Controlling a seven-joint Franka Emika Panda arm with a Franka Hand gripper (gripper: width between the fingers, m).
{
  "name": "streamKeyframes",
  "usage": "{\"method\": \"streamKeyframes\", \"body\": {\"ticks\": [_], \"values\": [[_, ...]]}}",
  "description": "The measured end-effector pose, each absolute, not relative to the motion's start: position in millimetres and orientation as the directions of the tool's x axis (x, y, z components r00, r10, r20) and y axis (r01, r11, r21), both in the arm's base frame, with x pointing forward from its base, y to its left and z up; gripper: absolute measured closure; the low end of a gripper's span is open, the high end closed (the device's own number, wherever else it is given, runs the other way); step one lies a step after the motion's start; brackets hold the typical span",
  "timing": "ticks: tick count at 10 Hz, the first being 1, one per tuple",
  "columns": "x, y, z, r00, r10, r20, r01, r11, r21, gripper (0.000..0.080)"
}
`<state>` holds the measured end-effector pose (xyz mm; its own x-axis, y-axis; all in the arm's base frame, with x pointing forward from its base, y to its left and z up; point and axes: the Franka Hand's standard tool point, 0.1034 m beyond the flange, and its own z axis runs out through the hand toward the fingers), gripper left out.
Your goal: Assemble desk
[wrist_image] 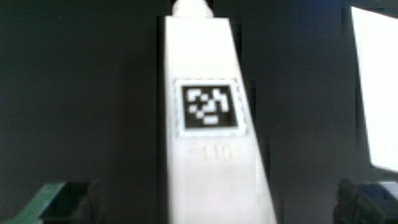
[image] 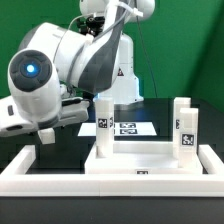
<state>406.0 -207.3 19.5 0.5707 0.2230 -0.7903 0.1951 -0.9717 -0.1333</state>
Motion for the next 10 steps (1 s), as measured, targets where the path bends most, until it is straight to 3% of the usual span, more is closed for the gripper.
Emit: {"method": "streamKeyframes", "body": {"ticks": [2,5,8,10], "values": [[390.3,-203.1,11.6,0.559,0.226,-0.797,0.193,-0.971,-0.14,0.015],[390.3,-203.2,11.1,0.562,0.228,-0.795,0.195,-0.971,-0.14,0.015],[390.4,-203.2,11.2,0.563,0.228,-0.795,0.195,-0.971,-0.141,0.0513],[390.3,-203.2,11.2,0.563,0.228,-0.795,0.195,-0.971,-0.141,0.0512]]}}
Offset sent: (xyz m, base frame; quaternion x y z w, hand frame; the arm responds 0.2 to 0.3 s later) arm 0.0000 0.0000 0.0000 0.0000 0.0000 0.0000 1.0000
